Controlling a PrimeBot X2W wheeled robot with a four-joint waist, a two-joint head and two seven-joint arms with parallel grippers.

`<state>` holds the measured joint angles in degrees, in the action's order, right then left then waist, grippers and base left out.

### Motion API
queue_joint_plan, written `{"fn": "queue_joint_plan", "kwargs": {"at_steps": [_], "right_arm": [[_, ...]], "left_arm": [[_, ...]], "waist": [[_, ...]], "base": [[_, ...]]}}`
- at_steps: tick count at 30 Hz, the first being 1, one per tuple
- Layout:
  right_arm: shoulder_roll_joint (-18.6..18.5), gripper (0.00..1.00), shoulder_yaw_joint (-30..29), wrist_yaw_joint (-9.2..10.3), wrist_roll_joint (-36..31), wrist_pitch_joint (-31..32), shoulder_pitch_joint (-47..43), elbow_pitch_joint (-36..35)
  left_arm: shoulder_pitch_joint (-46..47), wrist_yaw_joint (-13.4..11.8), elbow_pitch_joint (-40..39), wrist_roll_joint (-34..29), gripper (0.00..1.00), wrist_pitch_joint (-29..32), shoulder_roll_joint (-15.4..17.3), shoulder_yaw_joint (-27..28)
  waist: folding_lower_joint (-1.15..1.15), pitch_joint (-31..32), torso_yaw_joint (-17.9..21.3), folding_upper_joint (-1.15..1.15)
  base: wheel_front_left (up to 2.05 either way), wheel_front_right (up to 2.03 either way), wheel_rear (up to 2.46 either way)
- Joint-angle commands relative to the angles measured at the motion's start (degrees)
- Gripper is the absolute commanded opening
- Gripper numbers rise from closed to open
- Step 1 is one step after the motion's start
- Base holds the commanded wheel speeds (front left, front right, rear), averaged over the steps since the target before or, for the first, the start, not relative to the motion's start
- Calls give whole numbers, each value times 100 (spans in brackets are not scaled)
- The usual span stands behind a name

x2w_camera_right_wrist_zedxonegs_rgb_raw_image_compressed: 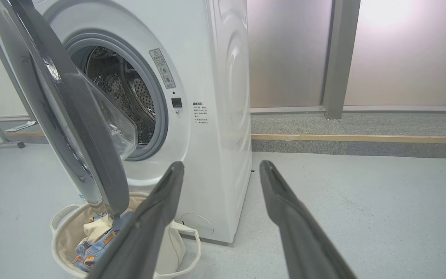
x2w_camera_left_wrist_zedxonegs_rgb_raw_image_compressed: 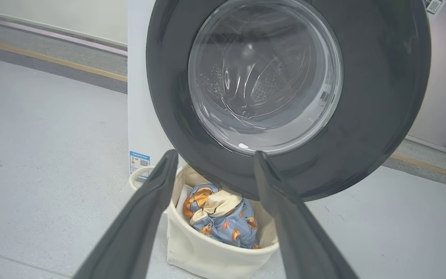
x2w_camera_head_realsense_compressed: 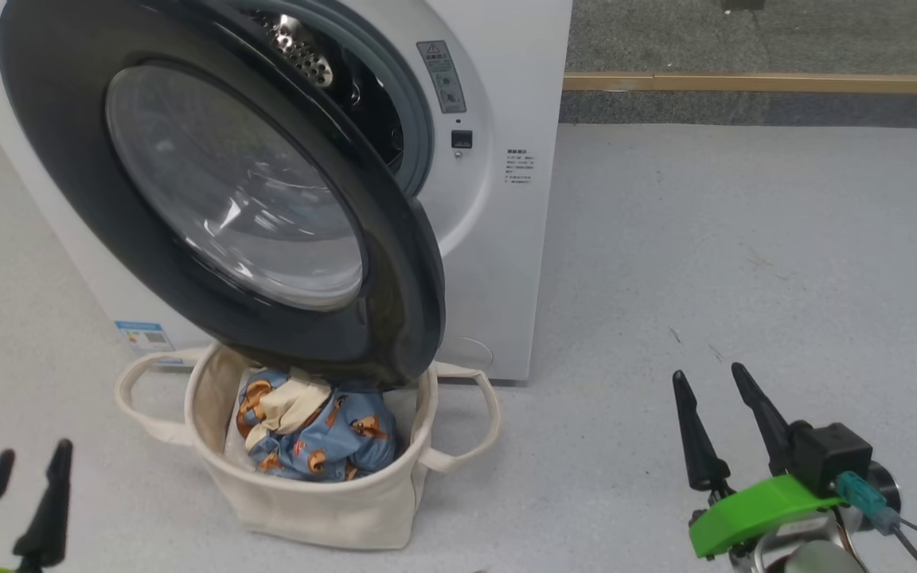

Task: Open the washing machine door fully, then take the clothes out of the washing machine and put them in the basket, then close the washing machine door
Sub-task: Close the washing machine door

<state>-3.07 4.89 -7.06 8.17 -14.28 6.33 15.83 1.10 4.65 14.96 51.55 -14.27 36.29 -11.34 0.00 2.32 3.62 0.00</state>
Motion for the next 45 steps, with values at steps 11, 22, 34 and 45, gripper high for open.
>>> {"fn": "queue_joint_plan", "kwargs": {"at_steps": [11, 22, 34, 45], "right_arm": [[19, 100, 128, -43, 57, -72, 110, -168], [19, 100, 151, -43, 125, -72, 88, -161], [19, 0, 150, -43, 248, -72, 53, 9], [19, 0, 476, -43, 486, -72, 373, -436]], "left_arm": [[132, 173, -174, -199, 100, -72, 73, 676], [213, 239, -120, -257, 100, -73, 46, 776], [320, 272, -120, -311, 100, -73, 35, 685], [397, 281, -110, -548, 100, -73, -146, 305]], "waist": [[0, -3, 73, 0], [0, -45, 117, 0], [0, -61, 74, 0], [0, -82, -86, 0]], "base": [[0, 0, 0], [0, 0, 0], [0, 0, 0], [0, 0, 0]]}}
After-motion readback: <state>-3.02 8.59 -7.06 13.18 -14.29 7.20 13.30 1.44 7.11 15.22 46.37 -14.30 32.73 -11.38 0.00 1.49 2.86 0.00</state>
